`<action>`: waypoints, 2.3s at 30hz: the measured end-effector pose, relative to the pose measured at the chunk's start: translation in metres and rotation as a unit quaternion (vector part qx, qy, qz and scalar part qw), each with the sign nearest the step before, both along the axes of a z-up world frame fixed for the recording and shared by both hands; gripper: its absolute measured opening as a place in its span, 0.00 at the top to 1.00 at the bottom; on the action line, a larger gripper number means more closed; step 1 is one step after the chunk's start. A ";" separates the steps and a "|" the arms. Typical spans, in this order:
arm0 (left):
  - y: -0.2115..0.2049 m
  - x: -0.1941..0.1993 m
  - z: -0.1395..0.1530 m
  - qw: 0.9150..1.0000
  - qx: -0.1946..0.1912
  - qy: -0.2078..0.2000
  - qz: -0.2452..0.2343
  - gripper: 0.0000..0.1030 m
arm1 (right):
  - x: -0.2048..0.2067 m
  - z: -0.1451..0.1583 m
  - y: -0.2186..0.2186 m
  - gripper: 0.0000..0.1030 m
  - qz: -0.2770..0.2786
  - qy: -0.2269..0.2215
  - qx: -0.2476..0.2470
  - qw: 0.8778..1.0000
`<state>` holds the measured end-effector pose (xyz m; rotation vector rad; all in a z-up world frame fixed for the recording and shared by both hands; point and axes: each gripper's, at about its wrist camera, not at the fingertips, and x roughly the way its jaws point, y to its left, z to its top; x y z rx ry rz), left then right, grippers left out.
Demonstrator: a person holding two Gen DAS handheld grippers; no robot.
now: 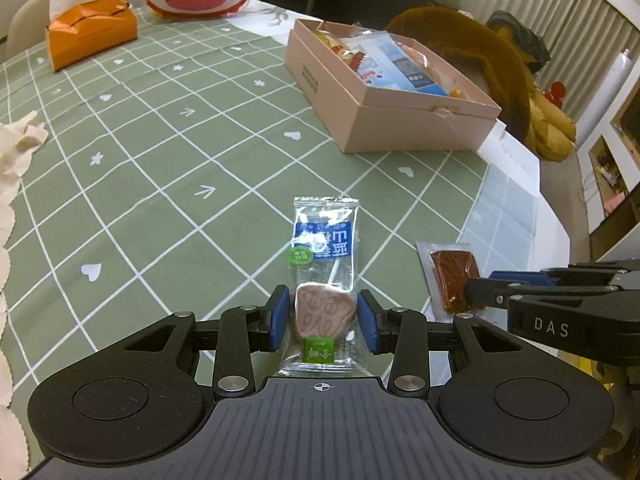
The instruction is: Organize snacks
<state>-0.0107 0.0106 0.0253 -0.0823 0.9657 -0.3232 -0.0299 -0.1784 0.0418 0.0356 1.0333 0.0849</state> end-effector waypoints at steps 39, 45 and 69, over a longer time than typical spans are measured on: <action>-0.036 0.005 0.001 1.000 0.008 0.007 0.020 0.59 | -0.002 -0.002 -0.018 0.82 0.092 -0.016 0.027 0.995; -0.035 0.005 0.001 1.000 0.001 0.008 0.022 0.59 | -0.007 0.001 -0.014 0.88 0.101 -0.016 0.022 0.995; -0.028 0.005 0.002 1.000 -0.001 0.012 0.024 0.61 | 0.002 -0.001 0.007 0.52 0.090 -0.043 -0.069 0.993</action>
